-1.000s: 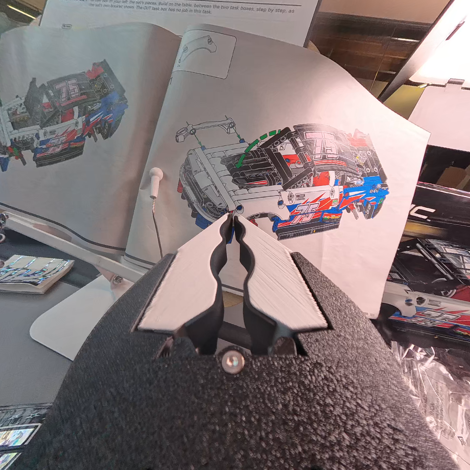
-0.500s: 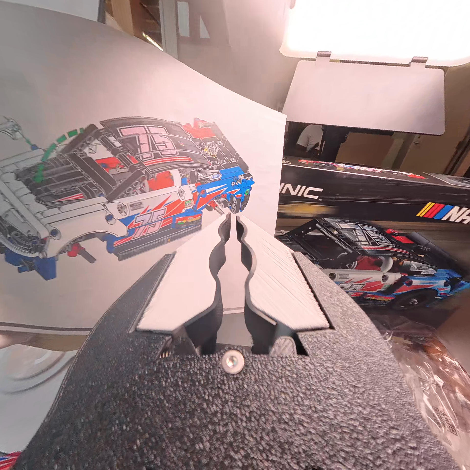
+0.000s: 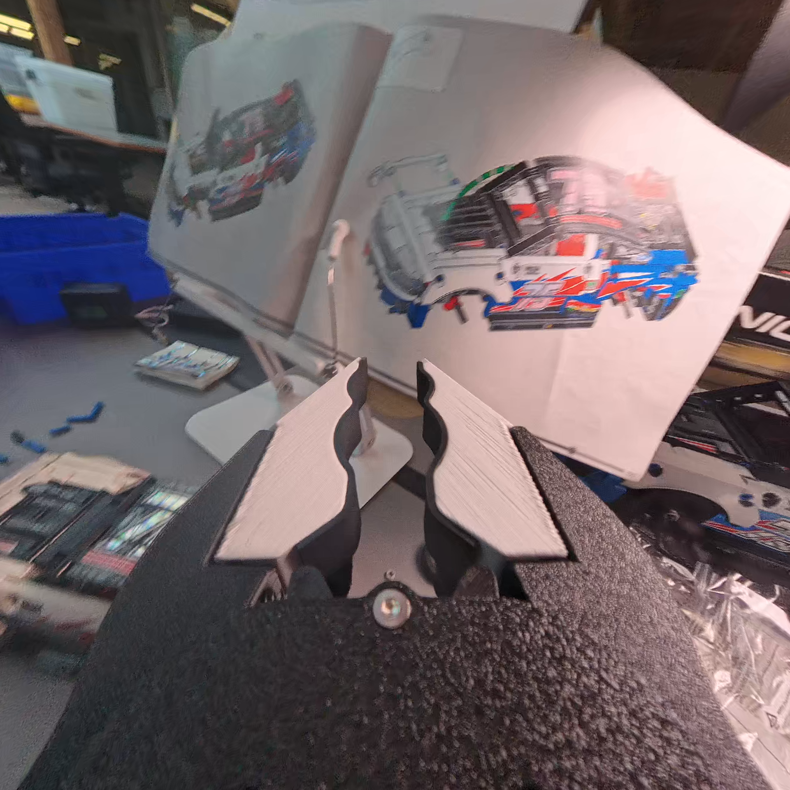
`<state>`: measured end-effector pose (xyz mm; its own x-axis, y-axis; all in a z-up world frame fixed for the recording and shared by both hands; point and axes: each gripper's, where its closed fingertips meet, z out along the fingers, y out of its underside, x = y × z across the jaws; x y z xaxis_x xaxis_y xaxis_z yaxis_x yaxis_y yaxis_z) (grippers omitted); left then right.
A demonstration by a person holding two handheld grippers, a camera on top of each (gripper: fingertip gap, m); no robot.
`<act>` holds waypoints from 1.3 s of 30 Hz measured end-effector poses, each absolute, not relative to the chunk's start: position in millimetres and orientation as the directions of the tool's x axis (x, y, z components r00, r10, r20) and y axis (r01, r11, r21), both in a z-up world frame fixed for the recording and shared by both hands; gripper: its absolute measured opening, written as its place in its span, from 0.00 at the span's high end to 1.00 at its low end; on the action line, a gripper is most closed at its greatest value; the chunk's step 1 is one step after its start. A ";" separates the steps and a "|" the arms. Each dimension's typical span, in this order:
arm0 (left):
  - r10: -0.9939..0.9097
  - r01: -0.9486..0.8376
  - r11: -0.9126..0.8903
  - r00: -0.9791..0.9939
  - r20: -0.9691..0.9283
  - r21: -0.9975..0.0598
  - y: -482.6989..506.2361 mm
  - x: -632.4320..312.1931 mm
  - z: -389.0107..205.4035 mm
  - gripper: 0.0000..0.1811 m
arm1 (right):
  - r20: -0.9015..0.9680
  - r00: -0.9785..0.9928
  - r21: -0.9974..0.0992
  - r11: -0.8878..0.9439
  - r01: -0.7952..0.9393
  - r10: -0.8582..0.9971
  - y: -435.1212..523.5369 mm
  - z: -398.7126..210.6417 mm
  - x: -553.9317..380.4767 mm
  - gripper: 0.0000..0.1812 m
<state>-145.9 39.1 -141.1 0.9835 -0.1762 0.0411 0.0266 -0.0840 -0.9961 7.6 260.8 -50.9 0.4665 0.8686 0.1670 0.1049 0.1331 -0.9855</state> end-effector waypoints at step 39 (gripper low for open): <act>-0.246 -0.124 -0.086 0.964 -0.100 -0.989 34.9 -121.2 -137.2 0.65 | 0.926 -0.015 -0.302 0.762 0.572 0.378 107.4 -212.9 31.8 0.95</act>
